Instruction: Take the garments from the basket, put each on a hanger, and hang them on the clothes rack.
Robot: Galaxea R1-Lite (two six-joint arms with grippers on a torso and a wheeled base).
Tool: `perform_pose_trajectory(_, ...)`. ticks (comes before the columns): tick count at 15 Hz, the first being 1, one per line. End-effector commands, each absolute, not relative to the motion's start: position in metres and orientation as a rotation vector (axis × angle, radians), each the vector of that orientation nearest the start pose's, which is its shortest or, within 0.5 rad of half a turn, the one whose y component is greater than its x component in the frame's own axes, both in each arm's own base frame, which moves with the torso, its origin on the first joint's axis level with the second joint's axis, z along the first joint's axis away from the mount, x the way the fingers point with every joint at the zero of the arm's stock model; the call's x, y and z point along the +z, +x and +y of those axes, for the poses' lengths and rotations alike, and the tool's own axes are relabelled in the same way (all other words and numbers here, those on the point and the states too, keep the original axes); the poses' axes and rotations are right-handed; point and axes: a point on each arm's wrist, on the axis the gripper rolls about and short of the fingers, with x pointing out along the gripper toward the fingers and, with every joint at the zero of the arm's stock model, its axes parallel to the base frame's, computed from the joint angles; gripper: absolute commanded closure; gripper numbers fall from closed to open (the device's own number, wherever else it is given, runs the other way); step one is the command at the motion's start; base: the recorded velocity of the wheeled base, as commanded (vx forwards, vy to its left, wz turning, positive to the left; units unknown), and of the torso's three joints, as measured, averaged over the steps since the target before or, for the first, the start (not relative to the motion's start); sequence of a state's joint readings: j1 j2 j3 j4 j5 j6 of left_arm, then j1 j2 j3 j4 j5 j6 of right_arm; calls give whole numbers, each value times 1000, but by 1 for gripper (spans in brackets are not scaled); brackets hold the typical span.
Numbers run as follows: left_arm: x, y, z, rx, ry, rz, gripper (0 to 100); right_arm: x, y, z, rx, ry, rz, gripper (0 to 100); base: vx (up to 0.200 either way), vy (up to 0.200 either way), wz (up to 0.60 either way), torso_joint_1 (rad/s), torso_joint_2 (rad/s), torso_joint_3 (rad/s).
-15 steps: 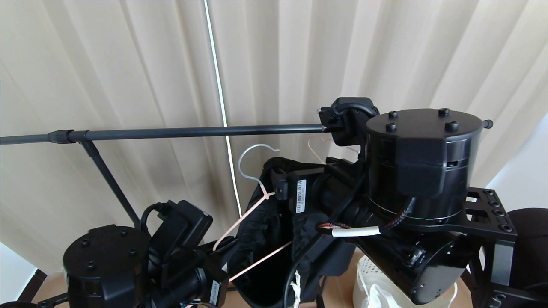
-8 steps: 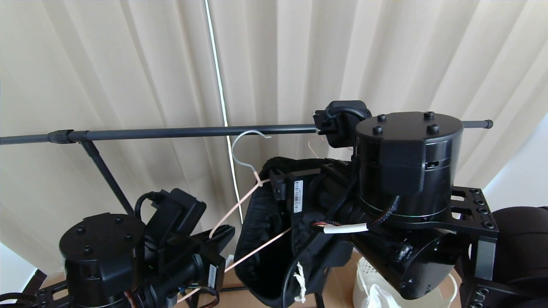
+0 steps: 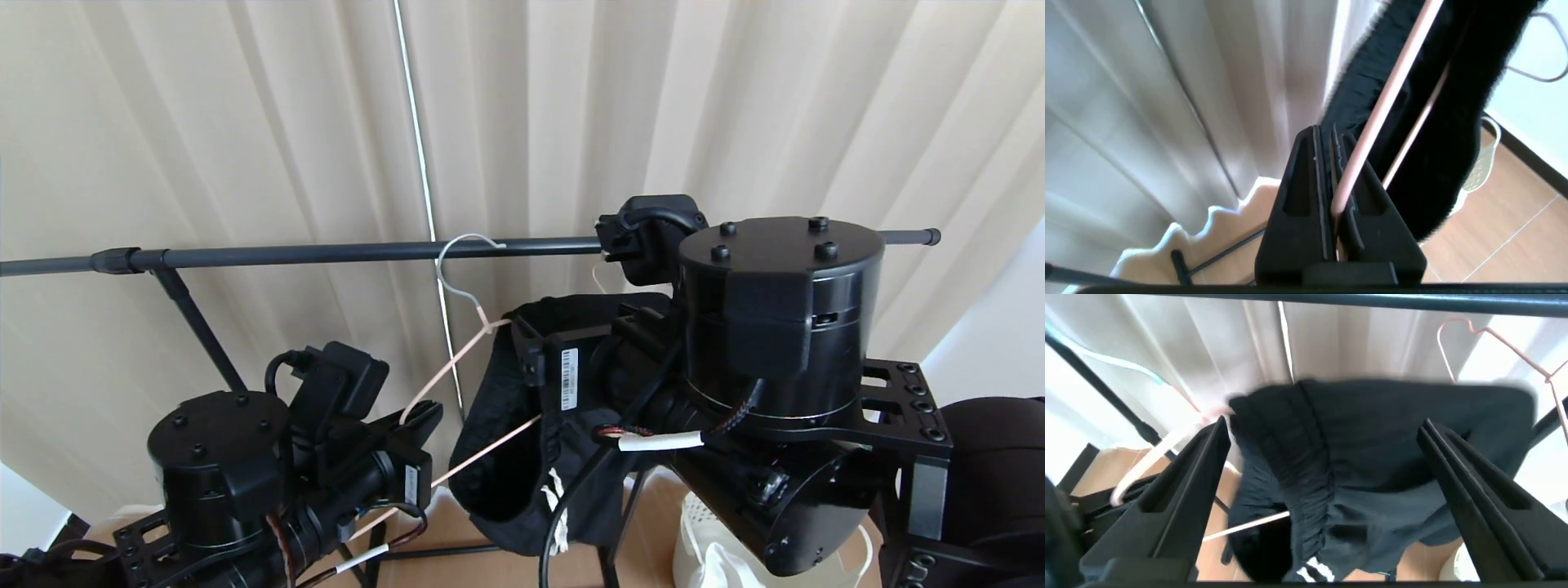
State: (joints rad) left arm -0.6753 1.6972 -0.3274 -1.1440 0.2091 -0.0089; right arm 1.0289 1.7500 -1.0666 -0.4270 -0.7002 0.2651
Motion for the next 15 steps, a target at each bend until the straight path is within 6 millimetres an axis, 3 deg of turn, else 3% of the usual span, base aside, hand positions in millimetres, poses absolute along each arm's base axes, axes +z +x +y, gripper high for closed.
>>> perform_pose_trajectory(1,114,198,-150,-455,95,224,100,222,182,275,303,67,199,0,0,0,0,0,0,0)
perform_pose_trajectory(6,113,197,-144,-449,97,230,100,235,174,256,353,57,184,0,0,0,0,0,0,0)
perform_pose_trajectory(9,114,197,-133,-497,91,234,100,246,185,220,529,-35,181,0,0,0,0,0,0,0)
perform_pose_trajectory(11,112,199,-122,-548,137,234,100,244,200,183,672,-212,187,0,0,0,0,0,0,0)
perform_pose_trajectory(15,113,199,-115,-637,178,216,100,253,220,150,864,-367,276,0,0,0,0,0,0,0)
